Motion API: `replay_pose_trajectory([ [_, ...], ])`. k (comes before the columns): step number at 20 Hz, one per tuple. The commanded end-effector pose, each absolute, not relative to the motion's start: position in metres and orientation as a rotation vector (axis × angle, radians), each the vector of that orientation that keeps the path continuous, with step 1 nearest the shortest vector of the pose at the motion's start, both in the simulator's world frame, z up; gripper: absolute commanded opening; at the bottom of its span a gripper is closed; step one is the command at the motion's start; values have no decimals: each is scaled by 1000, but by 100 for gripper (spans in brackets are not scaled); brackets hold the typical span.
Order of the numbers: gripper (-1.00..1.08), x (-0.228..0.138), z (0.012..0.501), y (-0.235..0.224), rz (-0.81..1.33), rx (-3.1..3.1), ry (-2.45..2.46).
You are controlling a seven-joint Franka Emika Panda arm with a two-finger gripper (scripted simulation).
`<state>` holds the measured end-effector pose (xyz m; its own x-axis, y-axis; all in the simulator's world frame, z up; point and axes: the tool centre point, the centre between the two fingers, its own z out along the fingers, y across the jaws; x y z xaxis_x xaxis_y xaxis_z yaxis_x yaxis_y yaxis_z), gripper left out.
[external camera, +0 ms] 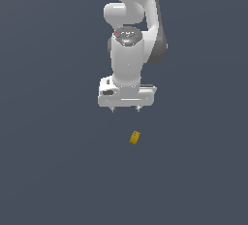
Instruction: Pick up the object and move it to a goal position.
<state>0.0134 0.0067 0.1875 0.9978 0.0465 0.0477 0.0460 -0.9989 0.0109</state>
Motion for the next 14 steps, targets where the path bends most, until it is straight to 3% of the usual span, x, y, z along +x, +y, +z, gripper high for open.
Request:
replay_pose_trajectory([
  [1, 100, 13, 188, 7, 75, 3130, 72],
  [14, 100, 4, 175, 44, 48, 3132, 163],
])
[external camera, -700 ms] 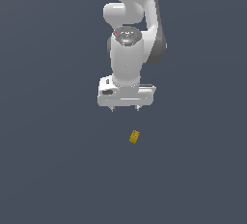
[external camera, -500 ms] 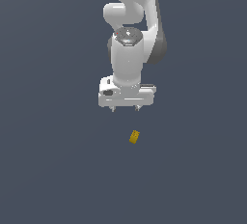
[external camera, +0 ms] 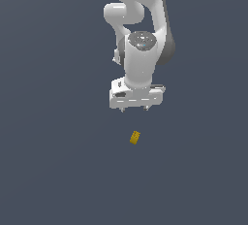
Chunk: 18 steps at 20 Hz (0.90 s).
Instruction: Pick up the object and move it to a goal position.
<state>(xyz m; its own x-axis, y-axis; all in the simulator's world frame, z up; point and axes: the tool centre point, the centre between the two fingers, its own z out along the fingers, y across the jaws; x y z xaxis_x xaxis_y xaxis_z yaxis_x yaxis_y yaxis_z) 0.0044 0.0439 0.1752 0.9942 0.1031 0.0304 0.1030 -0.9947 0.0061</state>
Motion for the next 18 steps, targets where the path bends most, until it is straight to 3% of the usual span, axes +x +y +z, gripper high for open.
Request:
replay_pose_trajectory([
  [1, 100, 5, 175, 43, 49, 3132, 158],
  [18, 100, 33, 133, 48, 25, 3139, -223],
])
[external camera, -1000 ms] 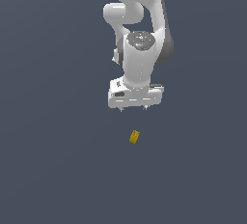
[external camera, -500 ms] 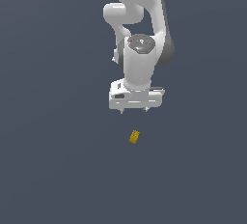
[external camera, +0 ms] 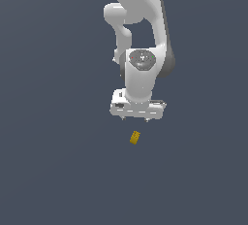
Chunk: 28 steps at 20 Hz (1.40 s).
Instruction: Pick up the object and move it to a goal position.
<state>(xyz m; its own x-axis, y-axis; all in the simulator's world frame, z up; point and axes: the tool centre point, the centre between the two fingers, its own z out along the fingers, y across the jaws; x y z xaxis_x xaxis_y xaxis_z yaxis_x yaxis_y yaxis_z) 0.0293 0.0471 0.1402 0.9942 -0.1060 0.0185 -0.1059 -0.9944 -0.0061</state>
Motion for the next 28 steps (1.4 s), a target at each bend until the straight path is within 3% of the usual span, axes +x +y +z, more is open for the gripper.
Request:
replay_pose_trajectory([
  [1, 100, 36, 128, 48, -23, -3124, 264],
  [14, 100, 59, 79, 54, -2, -3072, 650],
  [28, 100, 61, 59, 55, 1, -3063, 698],
])
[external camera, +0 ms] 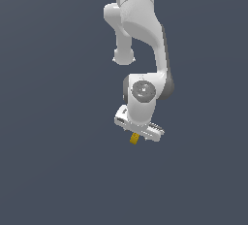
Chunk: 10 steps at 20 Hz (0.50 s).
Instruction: Pick up the object and move it to a goal position.
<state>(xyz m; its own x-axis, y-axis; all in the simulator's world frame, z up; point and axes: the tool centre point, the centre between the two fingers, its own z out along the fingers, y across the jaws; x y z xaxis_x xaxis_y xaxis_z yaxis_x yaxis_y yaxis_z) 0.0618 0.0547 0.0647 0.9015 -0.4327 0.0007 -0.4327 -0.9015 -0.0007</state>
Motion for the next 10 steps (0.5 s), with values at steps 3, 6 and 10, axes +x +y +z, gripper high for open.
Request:
replay_pose_trajectory([
  [3, 100, 61, 43, 55, 0, -3063, 700],
  [6, 100, 61, 29, 54, 0, -3062, 702],
  [10, 100, 61, 22, 54, 0, -3062, 704],
])
